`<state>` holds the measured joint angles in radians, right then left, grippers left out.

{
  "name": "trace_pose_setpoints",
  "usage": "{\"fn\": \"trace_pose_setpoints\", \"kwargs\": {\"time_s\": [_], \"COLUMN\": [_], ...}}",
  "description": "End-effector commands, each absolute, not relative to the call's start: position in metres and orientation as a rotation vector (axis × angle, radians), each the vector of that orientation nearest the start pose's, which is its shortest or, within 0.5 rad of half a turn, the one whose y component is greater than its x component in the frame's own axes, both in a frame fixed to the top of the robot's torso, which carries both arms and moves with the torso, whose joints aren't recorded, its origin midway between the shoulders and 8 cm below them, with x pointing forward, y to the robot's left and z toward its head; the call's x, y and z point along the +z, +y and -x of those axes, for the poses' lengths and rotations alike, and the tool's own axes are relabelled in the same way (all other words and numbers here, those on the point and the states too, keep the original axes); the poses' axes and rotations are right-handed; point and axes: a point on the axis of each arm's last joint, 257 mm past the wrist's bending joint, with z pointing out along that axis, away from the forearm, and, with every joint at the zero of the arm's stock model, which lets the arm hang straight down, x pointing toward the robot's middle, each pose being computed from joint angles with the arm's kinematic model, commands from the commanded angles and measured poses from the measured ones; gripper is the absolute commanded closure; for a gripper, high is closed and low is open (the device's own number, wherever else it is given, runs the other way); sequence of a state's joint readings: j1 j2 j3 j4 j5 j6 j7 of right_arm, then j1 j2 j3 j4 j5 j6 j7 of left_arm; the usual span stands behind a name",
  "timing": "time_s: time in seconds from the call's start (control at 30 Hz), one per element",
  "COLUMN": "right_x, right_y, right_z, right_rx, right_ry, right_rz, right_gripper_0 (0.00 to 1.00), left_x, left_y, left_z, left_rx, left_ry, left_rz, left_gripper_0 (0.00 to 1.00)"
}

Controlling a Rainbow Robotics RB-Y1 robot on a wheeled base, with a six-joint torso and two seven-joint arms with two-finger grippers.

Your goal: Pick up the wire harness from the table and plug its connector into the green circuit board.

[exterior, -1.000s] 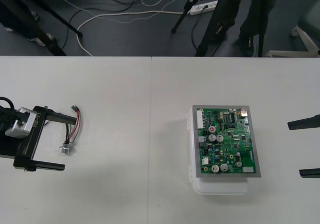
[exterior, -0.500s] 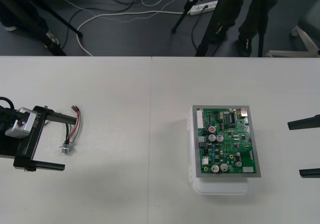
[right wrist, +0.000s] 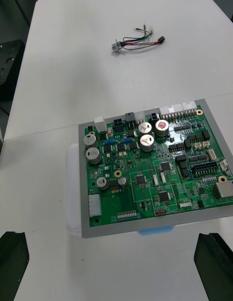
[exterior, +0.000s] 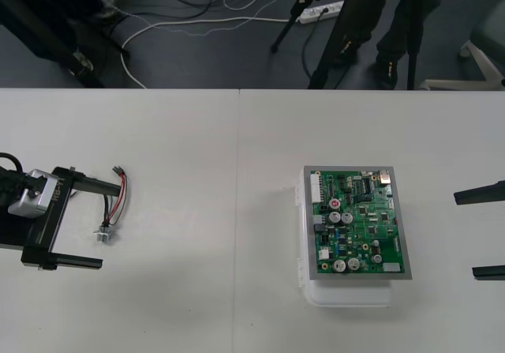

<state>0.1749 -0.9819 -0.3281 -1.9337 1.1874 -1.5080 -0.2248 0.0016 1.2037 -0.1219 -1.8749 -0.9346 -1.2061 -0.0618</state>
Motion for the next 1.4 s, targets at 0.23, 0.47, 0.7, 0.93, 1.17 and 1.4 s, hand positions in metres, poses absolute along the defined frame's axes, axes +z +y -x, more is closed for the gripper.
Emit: {"fn": "trace_pose_setpoints", "kwargs": {"time_s": [0.23, 0.47, 0.7, 0.93, 1.17, 1.4], "right_x": [-0.1513, -0.1513, -0.1513, -0.1513, -0.1513, -0.1513], "right_y": [-0.2519, -0.2519, -0.2519, -0.2519, -0.2519, -0.2519], "right_z": [-0.2881, -0.2881, -0.2881, -0.2881, -0.2881, -0.2881], "right_rx": [0.644, 0.644, 0.644, 0.644, 0.644, 0.644], "right_ry": [1.578, 1.578, 1.578, 1.578, 1.578, 1.578], "right_rz": [1.585, 1.585, 1.585, 1.585, 1.585, 1.585], "right_gripper_0": [0.00, 0.00, 0.00, 0.00, 0.00, 0.00], "left_x": [-0.1540, -0.1540, -0.1540, -0.1540, -0.1540, -0.1540], "left_y": [0.2013, 0.2013, 0.2013, 0.2013, 0.2013, 0.2013], "left_z": [-0.3052, -0.3052, -0.3052, -0.3052, -0.3052, -0.3052], "left_rx": [-0.721, -0.721, -0.721, -0.721, -0.721, -0.721], "left_ry": [1.435, 1.435, 1.435, 1.435, 1.435, 1.435], "left_rz": [-1.629, -1.629, -1.629, -1.629, -1.629, -1.629], "left_gripper_0": [0.00, 0.00, 0.00, 0.00, 0.00, 0.00]}}
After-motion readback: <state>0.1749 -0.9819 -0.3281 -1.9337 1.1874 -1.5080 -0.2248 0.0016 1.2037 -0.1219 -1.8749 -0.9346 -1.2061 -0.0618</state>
